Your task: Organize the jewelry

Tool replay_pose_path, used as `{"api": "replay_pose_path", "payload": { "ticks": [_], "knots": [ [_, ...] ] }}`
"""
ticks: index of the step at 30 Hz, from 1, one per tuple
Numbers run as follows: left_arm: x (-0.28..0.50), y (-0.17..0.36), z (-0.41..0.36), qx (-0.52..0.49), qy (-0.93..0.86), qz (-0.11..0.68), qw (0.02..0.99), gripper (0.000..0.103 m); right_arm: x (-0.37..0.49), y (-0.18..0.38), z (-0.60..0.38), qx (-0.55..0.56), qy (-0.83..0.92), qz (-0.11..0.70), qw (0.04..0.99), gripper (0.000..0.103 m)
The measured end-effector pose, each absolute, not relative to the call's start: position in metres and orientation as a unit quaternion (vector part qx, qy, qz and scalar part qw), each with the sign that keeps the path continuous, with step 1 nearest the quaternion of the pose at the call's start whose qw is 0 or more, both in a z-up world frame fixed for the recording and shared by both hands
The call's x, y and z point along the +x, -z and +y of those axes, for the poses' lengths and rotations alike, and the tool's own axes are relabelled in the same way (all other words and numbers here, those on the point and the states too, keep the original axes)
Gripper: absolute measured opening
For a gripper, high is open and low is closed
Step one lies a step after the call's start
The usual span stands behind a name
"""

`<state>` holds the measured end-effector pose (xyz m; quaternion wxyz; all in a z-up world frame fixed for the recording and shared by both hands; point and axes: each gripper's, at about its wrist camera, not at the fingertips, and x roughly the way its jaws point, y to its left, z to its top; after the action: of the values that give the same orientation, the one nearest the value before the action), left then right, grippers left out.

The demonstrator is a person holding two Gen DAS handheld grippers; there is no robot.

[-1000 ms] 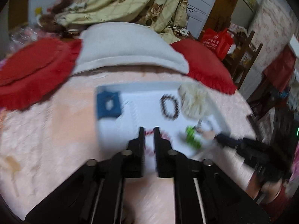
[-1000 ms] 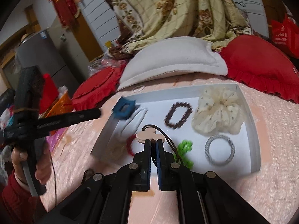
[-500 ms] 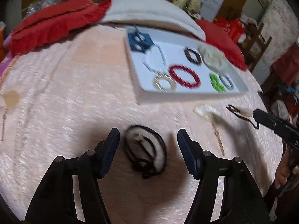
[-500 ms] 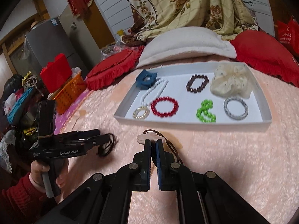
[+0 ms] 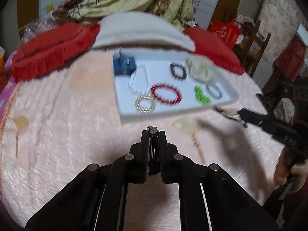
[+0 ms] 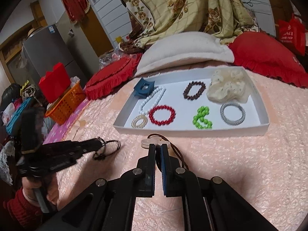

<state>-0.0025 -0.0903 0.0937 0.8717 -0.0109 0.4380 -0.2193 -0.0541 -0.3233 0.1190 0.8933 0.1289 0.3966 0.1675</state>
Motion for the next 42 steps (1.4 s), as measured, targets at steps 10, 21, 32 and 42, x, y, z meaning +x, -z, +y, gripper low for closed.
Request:
{"api": "replay_pose_path", "payload": {
  "ticks": [10,21,32,42],
  "knots": [
    [0.062,-0.147,-0.126,-0.061,0.246,0.411,0.876,0.009,-0.007,-0.149,-0.340,0.114,-0.146,0.364,0.913,0.005],
    [0.145,-0.111,-0.172,-0.076,0.243,0.459,0.851,0.009,0.055,-0.110,-0.340,0.117,-0.136,0.401,0.898,0.005],
    [0.156,-0.069,-0.174,-0.078,0.239,0.472,0.845,0.053,0.080,-0.074,-0.350,0.142,-0.119,0.433,0.882,0.005],
    [0.114,-0.100,-0.157,-0.050,0.215,0.430,0.875,0.053,0.058,-0.091,-0.361,0.158,-0.111,0.423,0.885,0.020]
  ]
}}
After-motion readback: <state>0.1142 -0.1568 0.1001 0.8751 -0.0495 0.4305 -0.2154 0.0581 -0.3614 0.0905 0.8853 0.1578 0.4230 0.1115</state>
